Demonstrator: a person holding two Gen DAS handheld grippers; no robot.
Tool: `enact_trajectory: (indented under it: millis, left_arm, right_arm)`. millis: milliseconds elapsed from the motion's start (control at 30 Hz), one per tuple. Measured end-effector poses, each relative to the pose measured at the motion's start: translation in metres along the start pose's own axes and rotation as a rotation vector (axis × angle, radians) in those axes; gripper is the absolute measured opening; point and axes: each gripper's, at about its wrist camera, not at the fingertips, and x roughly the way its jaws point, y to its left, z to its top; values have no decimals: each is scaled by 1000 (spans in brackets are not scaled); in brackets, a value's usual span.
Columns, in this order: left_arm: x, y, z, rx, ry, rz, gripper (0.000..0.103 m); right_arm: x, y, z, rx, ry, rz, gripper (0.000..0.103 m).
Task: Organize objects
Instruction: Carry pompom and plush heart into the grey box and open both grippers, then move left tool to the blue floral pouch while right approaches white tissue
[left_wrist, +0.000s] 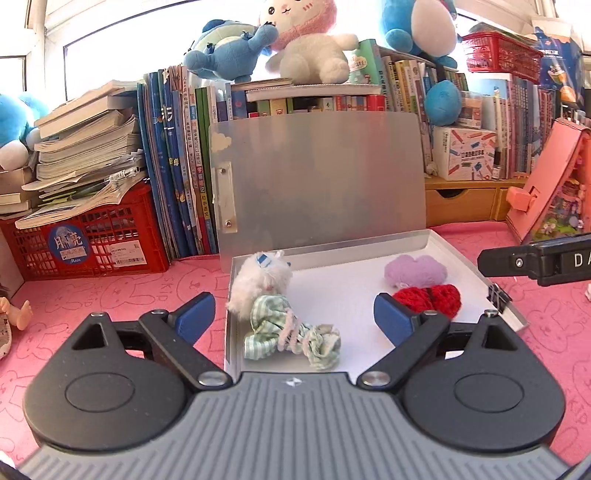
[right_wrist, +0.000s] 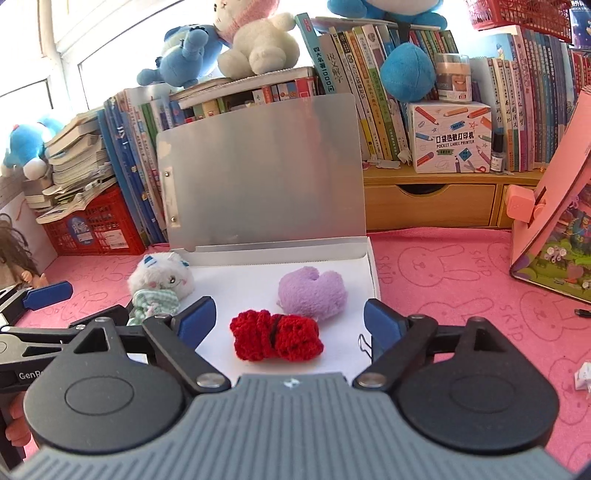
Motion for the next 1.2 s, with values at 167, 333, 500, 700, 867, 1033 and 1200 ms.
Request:
enact_trajectory:
  millis: [167,333,500,700,867,1033,1200]
  left_arm:
    - [-48,-18,-26,31,-14,-35,96]
    - [-85,-26,-58,22,0,-70,97]
    - [-106,-28,-90,-12,20,-56,98]
    - [-119,-25,-121,-82,20,-40,99]
    - [-112,-28,-137,-99,49,-22,100]
    - [-99,-28,-145,-99,75,2,100]
    - [-87,-27,-149,-115,111,6,100]
  right_arm:
    - [-45,6,-27,-40,-33,32,96]
    - [-80,13,-63,-104,-46,47,99]
    - [-102,26,-98,-221,-53,54,101]
    - [-108,35,-132,-249,-4,118,102]
    - [-100,36,-152,-237,38,128,102]
    - [-88,31,-162,-210,70,126,102]
    - [-81,26,-168,-179,100,148,100]
